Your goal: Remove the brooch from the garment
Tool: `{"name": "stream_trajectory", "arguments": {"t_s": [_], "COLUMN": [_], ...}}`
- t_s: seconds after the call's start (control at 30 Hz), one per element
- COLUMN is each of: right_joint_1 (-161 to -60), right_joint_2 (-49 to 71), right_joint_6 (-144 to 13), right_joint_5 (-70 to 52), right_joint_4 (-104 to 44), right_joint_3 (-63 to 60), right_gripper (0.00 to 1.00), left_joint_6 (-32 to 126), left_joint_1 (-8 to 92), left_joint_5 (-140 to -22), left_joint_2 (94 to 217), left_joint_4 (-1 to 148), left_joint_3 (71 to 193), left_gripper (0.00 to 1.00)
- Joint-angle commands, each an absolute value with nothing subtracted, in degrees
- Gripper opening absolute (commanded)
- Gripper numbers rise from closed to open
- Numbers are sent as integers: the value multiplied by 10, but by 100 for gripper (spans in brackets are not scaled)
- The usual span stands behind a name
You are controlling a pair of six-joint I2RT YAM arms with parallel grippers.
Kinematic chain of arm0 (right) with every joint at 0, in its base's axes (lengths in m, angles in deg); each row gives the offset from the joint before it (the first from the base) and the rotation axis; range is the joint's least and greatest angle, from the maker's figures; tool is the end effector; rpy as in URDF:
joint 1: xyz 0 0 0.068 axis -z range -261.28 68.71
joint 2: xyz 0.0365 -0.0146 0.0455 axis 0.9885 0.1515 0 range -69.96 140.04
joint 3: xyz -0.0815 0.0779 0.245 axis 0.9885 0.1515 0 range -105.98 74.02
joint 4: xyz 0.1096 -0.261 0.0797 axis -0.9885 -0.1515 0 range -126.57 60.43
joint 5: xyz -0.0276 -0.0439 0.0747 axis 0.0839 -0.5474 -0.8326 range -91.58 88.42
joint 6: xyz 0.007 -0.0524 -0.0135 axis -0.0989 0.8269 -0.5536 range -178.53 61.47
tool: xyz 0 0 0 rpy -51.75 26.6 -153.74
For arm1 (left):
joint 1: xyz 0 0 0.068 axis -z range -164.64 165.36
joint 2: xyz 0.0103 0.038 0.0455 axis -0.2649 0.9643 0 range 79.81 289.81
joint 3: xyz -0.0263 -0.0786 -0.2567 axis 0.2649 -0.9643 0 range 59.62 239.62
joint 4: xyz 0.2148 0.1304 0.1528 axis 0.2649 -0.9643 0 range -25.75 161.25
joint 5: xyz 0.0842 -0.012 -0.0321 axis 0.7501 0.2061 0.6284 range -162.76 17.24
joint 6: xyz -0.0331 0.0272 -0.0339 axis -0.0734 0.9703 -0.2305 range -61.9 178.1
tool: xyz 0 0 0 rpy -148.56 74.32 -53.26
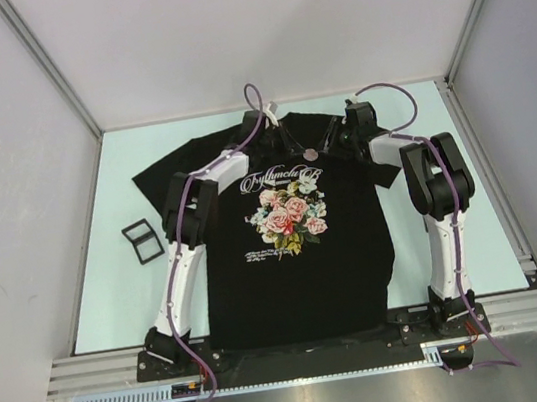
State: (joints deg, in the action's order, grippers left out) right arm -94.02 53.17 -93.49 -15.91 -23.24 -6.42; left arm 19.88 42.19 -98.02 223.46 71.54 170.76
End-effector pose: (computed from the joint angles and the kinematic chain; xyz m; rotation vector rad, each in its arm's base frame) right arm 0.4826 0.1183 0.1216 0.2970 2.2631 0.7276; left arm 0.5183 -0.2796 0.1113 0.0540 2.2909 -1.1044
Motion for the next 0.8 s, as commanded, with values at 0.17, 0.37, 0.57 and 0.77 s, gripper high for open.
{"name": "stream_trajectory", "arguments": {"t_s": [0.17, 0.37, 0.57, 0.77], "right_joint_1": [-939, -938, -937, -935], "right_joint_2": [517, 520, 524, 533], "right_joint_6": [-958, -961, -963, -974], "right_joint_5": [-175, -173, -175, -189], "right_joint_4": [-204, -205, -206, -198], "right_joint_3": [-60, -61, -61, -61], "right_gripper": [38, 37, 36, 36], "left_joint_6": [160, 150, 142, 143], "left_joint_1": [422, 423, 423, 423], "left_joint_5": [-956, -957, -956, -950], "left_joint_2": [2268, 2282, 2295, 2294], "left_joint_4": [636, 612, 585, 578], "left_joint_3": [1799, 1820, 1837, 1839], "left_gripper": [11, 10, 6, 4]}}
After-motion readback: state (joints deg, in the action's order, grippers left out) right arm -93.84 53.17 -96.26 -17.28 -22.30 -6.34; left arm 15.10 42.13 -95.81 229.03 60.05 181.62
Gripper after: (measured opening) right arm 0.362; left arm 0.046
